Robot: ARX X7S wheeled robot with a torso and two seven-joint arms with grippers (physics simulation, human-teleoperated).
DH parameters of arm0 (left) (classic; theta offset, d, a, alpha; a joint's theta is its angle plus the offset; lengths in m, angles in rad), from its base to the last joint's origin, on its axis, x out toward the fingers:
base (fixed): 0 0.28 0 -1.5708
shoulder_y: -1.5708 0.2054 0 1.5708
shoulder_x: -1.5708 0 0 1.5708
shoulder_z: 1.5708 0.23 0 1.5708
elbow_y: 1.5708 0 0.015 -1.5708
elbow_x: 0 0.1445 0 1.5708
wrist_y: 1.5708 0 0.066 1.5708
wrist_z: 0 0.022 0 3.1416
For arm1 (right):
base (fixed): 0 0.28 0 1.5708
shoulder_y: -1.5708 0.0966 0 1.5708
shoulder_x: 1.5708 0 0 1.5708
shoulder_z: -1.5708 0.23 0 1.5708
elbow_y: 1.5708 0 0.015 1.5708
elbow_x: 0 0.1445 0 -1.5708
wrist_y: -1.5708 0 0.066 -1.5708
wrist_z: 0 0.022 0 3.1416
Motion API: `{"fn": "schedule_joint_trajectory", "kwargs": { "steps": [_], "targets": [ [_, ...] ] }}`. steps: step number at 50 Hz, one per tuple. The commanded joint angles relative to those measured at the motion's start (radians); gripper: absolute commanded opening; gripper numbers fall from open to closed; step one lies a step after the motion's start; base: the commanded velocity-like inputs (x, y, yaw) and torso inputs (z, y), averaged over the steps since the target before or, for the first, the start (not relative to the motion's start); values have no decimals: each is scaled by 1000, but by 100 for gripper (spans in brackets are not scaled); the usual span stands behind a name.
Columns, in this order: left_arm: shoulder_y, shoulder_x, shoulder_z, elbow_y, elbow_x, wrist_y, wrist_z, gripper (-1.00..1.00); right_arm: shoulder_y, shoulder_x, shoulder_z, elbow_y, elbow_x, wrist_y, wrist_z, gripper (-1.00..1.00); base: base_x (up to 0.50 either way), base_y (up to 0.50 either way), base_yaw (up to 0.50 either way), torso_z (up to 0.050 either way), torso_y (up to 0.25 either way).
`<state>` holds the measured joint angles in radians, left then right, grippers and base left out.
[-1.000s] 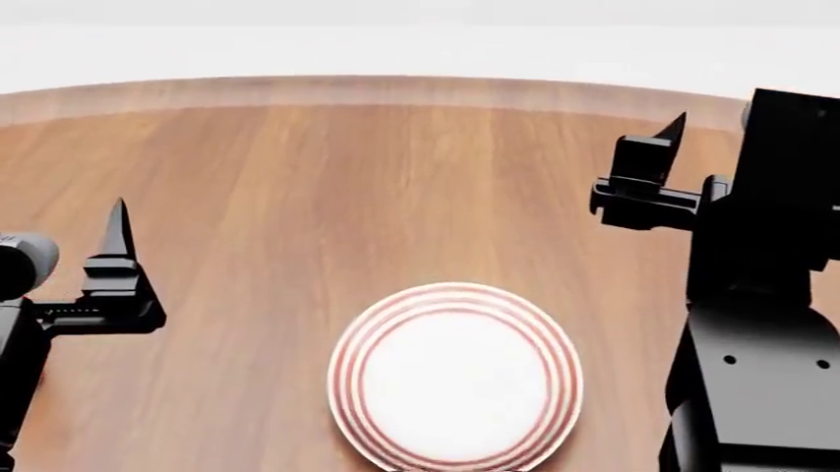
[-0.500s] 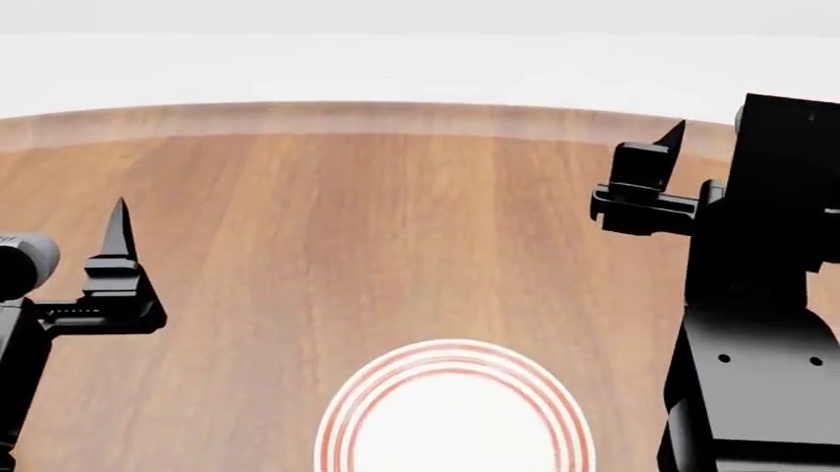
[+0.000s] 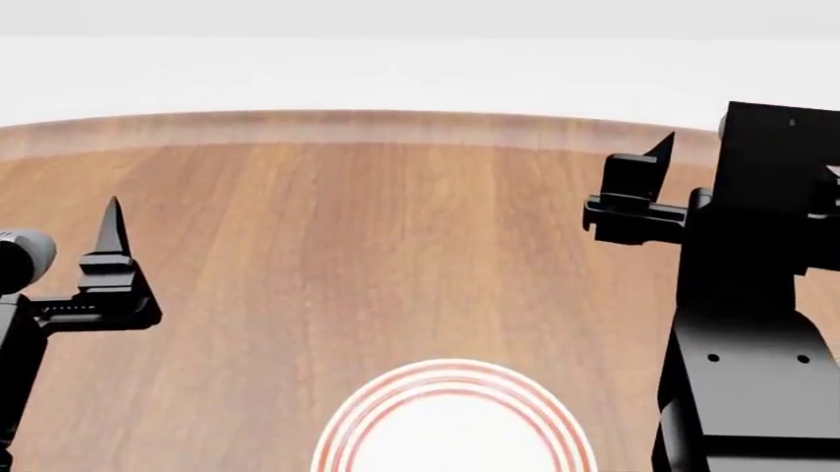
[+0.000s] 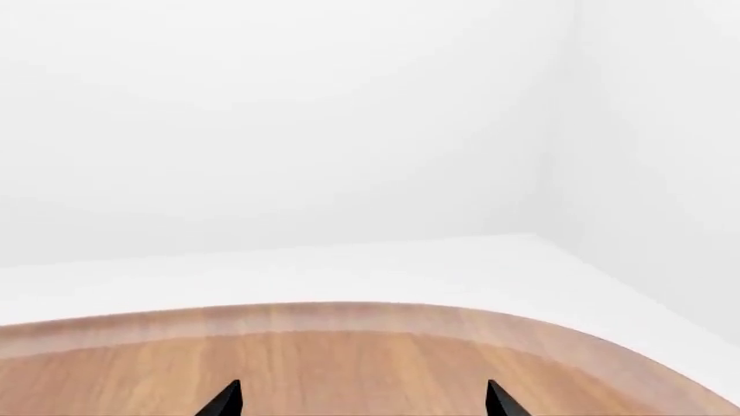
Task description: Pick up the red mug and put it on the plate
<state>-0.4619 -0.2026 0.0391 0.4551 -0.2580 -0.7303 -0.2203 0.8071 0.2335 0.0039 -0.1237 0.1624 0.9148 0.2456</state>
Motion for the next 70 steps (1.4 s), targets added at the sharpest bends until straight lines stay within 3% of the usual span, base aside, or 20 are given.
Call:
{"fn": "schedule_joint_trajectory", "kwargs": {
  "steps": [1, 5, 18, 44, 70],
  "targets": [
    [0, -4, 1, -4, -5, 2, -7, 100, 1, 3, -5, 7, 1, -2, 5, 100, 0, 0, 0, 0, 0],
    [-7, -5, 5, -14, 2, -5, -18, 100, -2, 3, -10, 8, 0, -4, 7, 100, 0, 0, 0, 0, 0],
    [-71, 46, -70, -157, 115, -3, -237, 100, -8, 5, -12, 18, 5, -11, 9, 100, 0, 0, 0, 0, 0],
    [-128, 99, -184, -307, 149, -43, -445, 100, -9, 4, -20, 28, 12, -18, 19, 100, 0, 0, 0, 0, 0],
    [-129, 76, -160, -413, 102, -54, -408, 100, -20, 5, -30, 48, 18, -34, 26, 100, 0, 0, 0, 0, 0]
  ]
}}
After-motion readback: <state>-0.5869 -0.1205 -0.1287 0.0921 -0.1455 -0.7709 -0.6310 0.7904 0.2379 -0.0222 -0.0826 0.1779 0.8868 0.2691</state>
